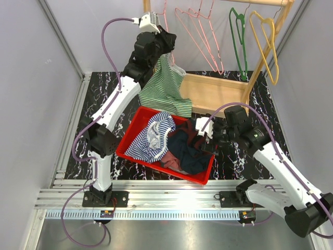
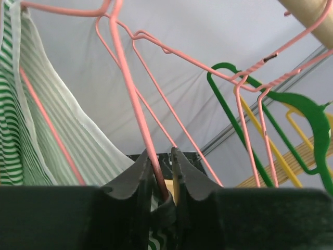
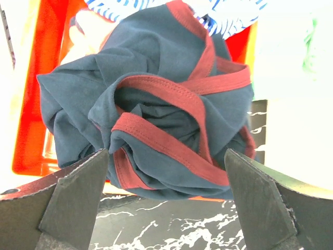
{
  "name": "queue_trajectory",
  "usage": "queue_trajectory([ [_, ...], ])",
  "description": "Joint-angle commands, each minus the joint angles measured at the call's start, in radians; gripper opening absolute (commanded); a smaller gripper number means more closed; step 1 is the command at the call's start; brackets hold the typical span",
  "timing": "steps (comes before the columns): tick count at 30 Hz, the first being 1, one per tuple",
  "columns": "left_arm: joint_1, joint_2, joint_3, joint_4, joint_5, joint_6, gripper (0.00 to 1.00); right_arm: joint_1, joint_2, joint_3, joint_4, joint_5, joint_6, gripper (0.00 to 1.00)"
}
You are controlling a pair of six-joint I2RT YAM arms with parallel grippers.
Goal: Remove the tank top from the hanger
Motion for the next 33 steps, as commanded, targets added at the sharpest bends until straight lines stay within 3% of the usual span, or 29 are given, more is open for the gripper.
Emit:
queue_trajectory([
  [1,0.011,-0.016,0.044,0.106,0.012,0.014,0.15,-0.004,-0.028,0.035,-0.005,-0.010,-0.025,1.00],
  [7,0.017,-0.062,0.007,0.163,0.026,0.009,0.06,-0.015,-0.045,0.022,0.004,-0.019,-0.016,1.00],
  [13,0.060,-0.128,-0.073,0.263,0.121,-0.089,0.00,-0.032,-0.088,0.027,0.026,-0.041,0.012,1.00],
  [23,0.137,-0.192,-0.149,0.364,0.430,-0.233,0.00,-0.038,-0.097,0.032,0.040,-0.021,0.019,1.00],
  [33,0.158,-0.310,-0.310,0.419,0.601,-0.234,0.00,-0.039,-0.087,0.050,0.072,0.001,0.064,1.00],
])
